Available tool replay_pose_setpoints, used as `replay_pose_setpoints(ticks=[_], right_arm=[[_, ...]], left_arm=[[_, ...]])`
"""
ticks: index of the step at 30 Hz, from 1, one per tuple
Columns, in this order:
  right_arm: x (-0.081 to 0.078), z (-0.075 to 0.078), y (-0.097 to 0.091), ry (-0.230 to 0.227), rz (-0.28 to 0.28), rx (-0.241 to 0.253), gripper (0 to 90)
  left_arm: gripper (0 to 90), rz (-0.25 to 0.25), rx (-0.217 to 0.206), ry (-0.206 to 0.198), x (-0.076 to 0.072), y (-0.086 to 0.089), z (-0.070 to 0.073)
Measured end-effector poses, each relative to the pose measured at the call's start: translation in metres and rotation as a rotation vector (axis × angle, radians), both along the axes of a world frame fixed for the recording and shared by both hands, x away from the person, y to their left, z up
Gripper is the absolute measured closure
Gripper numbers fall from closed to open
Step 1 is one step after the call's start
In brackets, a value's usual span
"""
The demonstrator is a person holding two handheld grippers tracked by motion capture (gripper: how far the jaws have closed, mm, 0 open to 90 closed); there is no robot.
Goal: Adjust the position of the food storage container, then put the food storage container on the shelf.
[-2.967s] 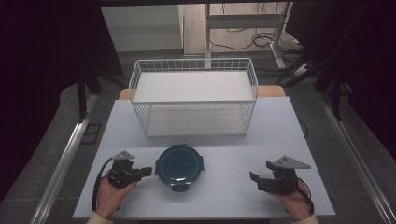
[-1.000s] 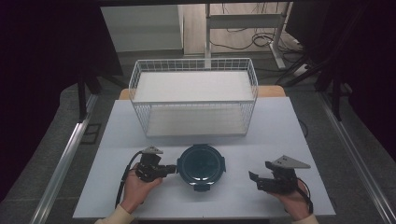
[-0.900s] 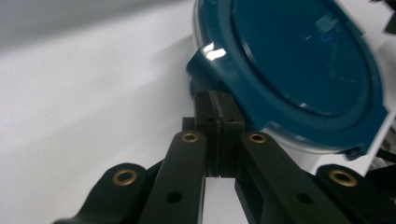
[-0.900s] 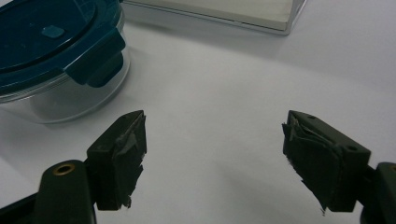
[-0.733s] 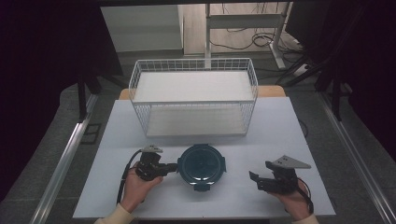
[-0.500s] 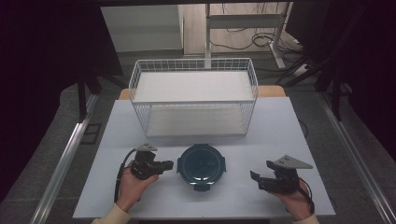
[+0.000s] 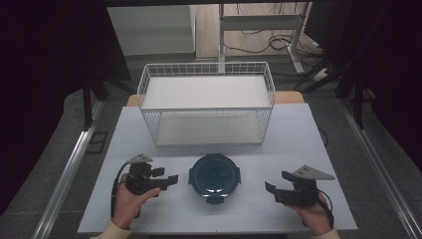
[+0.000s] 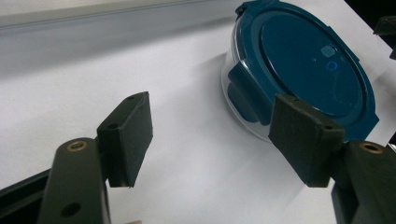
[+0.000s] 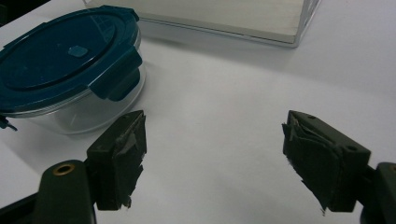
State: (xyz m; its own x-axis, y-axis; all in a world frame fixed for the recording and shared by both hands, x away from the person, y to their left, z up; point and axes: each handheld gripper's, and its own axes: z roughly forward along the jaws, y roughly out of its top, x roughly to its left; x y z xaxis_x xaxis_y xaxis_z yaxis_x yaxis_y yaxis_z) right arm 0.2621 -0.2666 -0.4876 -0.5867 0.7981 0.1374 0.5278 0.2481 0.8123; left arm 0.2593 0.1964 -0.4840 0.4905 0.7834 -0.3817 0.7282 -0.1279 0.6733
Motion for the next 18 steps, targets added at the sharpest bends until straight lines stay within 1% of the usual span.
replay_pose_setpoints(ticks=[3, 9, 14, 17, 18], right_arm=[[0.000, 0.000, 0.000, 0.000, 0.003, 0.000, 21.4], [-0.001, 0.002, 0.001, 0.003, 0.017, 0.023, 20.8], [-0.001, 0.005, 0.002, 0.034, 0.019, 0.070, 20.6], [-0.001, 0.011, 0.005, 0.054, 0.036, 0.102, 20.1], [-0.001, 0.011, 0.005, 0.054, 0.036, 0.102, 20.1]], left_arm=[[29.6, -0.009, 0.001, 0.002, -0.001, -0.001, -0.001], [27.6, -0.007, -0.012, -0.005, -0.002, -0.003, 0.002], [25.5, -0.008, -0.023, 0.001, -0.001, -0.004, 0.003], [24.0, -0.009, -0.030, 0.003, 0.000, -0.005, 0.004], [24.0, -0.008, -0.033, 0.003, 0.000, -0.006, 0.005]])
